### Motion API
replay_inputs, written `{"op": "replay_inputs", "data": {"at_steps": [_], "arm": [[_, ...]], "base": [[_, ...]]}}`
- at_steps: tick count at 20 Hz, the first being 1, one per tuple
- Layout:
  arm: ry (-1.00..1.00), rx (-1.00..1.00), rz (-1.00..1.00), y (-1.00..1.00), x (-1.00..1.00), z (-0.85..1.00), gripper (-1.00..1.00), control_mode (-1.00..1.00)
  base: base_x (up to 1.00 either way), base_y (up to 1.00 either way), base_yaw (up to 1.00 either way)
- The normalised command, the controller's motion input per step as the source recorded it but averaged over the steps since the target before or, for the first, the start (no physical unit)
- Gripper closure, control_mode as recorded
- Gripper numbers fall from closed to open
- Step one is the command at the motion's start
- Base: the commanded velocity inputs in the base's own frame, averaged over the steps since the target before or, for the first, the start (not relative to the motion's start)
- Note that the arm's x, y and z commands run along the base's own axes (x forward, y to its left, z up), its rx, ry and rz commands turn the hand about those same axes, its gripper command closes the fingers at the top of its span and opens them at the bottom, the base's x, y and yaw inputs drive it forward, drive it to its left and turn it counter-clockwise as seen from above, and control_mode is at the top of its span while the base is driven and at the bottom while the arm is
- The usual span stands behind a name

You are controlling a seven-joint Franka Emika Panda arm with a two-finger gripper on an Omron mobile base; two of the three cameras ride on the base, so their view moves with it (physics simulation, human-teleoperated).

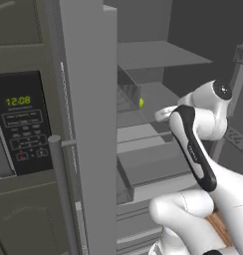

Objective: Retrieve the mango and pear from the fridge and place them into the bowl on the dining table.

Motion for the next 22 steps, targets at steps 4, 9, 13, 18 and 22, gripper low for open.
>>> {"op": "replay_inputs", "data": {"at_steps": [4, 9, 13, 18, 22], "arm": [[0.00, 0.00, 0.08, 0.05, 0.50, -0.15, -1.00, -1.00], [0.00, 0.00, 0.01, 0.08, 0.59, -0.19, -1.00, -1.00], [0.01, 0.00, 0.00, 0.19, 0.70, -0.11, -1.00, -1.00], [0.02, 0.00, 0.00, 0.18, 0.60, -0.06, -1.00, -1.00], [0.06, 0.00, 0.00, 0.15, 0.59, -0.01, -1.00, -1.00]], "base": [[0.00, 0.00, 0.00], [0.00, 0.00, 0.00], [0.00, 0.00, 0.00], [0.00, 0.00, 0.00], [0.00, 0.00, 0.00]]}}
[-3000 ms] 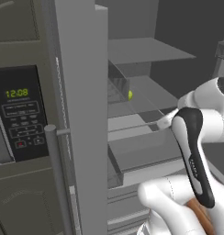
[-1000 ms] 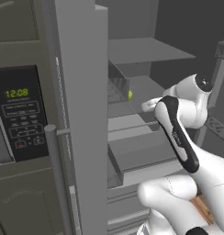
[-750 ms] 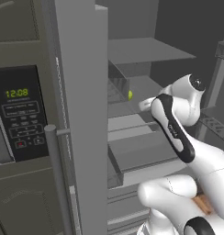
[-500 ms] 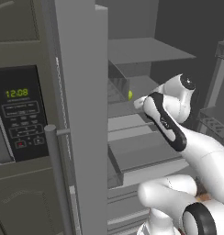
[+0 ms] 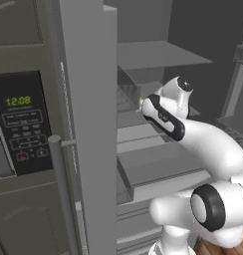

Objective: Retrieve the mango and pear from the fridge and place them into the bowl on the dining table.

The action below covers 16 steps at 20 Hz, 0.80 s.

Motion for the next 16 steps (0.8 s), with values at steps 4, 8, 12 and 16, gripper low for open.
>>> {"op": "replay_inputs", "data": {"at_steps": [4, 8, 12, 16], "arm": [[0.09, 0.00, 0.00, 0.05, 0.53, -0.01, -1.00, -1.00], [0.09, 0.00, -0.01, 0.00, 0.34, -0.06, -1.00, -1.00], [0.06, 0.00, 0.00, 0.00, 0.26, -0.12, -1.00, -1.00], [0.02, 0.00, -0.01, 0.00, 0.21, -0.29, -1.00, -1.00]], "base": [[0.00, 0.00, 0.00], [0.00, 0.00, 0.00], [0.00, 0.00, 0.00], [0.00, 0.00, 0.00]]}}
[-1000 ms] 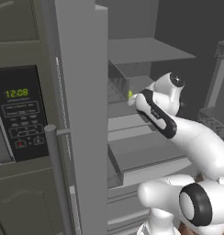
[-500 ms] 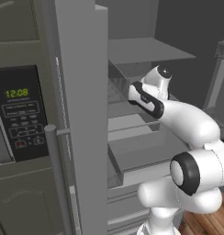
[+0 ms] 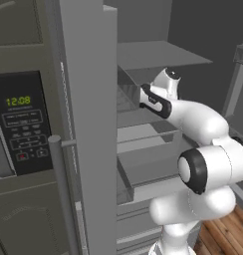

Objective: Retrieve the mango and pear from the fridge and place them into the bowl on the dining table.

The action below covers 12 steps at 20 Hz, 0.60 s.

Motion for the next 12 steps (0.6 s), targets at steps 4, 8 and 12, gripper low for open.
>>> {"op": "replay_inputs", "data": {"at_steps": [4, 8, 12], "arm": [[0.00, 0.00, -0.01, 0.00, 0.21, -0.40, -1.00, -1.00], [0.00, 0.00, -0.03, -0.03, 0.19, -0.31, -1.00, -1.00], [-0.02, 0.00, -0.06, -0.10, 0.14, -0.05, -1.00, -1.00]], "base": [[0.00, 0.00, 0.00], [0.00, 0.00, 0.00], [0.00, 0.00, 0.00]]}}
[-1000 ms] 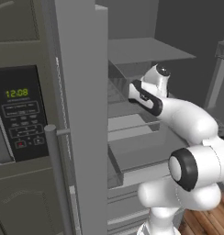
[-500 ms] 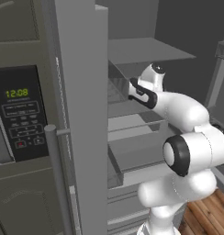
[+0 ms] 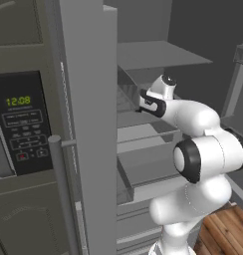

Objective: Retrieve the mango and pear from the fridge and place them into the bowl on the dining table.

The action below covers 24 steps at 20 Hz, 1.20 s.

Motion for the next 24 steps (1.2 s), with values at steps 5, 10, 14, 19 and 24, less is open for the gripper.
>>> {"op": "replay_inputs", "data": {"at_steps": [5, 10, 14, 19, 24], "arm": [[-0.09, 0.00, -0.08, -0.10, 0.07, 0.00, -1.00, -1.00], [-0.12, 0.00, -0.08, -0.02, 0.13, 0.00, -1.00, -1.00], [-0.07, 0.00, -0.03, 0.00, 0.18, 0.00, -1.00, -1.00], [0.00, 0.00, 0.00, 0.00, 0.31, 0.00, -1.00, -1.00], [0.00, 0.00, 0.00, -0.03, 0.34, 0.00, -1.00, -1.00]], "base": [[0.00, 0.00, 0.00], [0.00, 0.00, 0.00], [0.00, 0.00, 0.00], [0.00, 0.00, 0.00], [0.00, 0.00, 0.00]]}}
